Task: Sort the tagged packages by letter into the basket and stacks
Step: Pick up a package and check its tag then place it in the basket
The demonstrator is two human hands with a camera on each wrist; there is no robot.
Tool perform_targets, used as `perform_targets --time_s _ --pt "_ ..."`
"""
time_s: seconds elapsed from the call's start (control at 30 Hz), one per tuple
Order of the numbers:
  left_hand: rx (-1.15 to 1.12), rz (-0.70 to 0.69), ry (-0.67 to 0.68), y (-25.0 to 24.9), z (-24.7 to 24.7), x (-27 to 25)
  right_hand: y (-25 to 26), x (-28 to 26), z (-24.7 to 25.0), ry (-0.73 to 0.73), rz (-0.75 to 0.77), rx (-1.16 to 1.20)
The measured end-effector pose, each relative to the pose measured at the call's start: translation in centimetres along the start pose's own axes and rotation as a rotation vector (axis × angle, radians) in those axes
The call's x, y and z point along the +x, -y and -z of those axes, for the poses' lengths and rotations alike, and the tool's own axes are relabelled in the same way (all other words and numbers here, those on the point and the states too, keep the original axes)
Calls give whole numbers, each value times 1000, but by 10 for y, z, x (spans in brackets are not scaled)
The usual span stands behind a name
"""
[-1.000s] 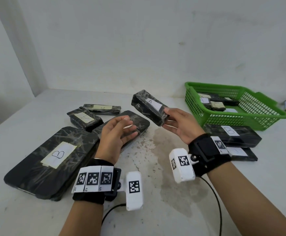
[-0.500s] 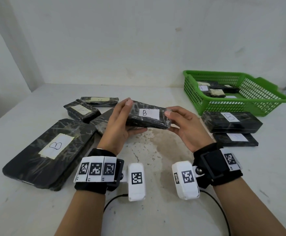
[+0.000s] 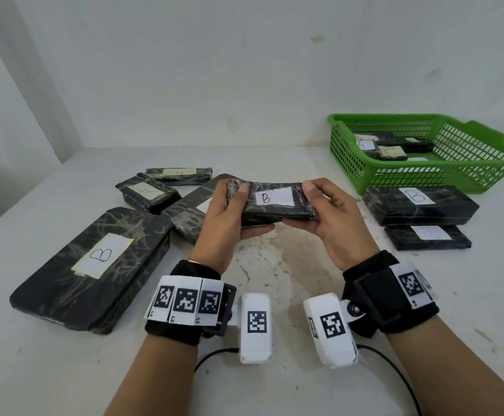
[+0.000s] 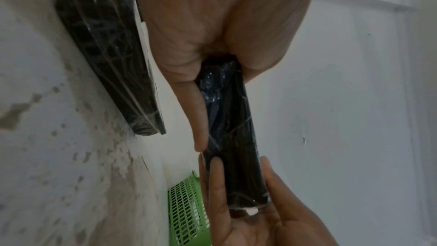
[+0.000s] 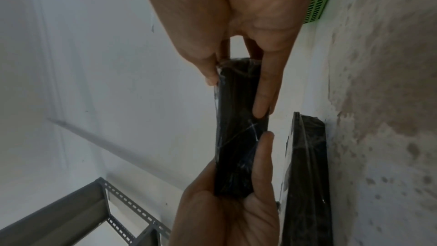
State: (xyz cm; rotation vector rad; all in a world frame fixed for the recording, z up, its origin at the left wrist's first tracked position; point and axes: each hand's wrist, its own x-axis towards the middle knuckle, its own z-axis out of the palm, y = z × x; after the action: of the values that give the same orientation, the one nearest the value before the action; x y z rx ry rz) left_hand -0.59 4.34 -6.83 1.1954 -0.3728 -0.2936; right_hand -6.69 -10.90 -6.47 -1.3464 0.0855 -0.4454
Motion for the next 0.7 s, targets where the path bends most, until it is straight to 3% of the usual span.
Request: perform_targets --time_s 0.17,0.4,0.7 --pt "44 -23 -23 1 -2 -2 4 -5 -5 7 -40 -80" --pt "84 -84 -4 -4 -9 -9 -2 -5 -3 -117 128 -156" --pt "80 -100 -6 -9 -10 -13 7 -9 -3 25 46 -171"
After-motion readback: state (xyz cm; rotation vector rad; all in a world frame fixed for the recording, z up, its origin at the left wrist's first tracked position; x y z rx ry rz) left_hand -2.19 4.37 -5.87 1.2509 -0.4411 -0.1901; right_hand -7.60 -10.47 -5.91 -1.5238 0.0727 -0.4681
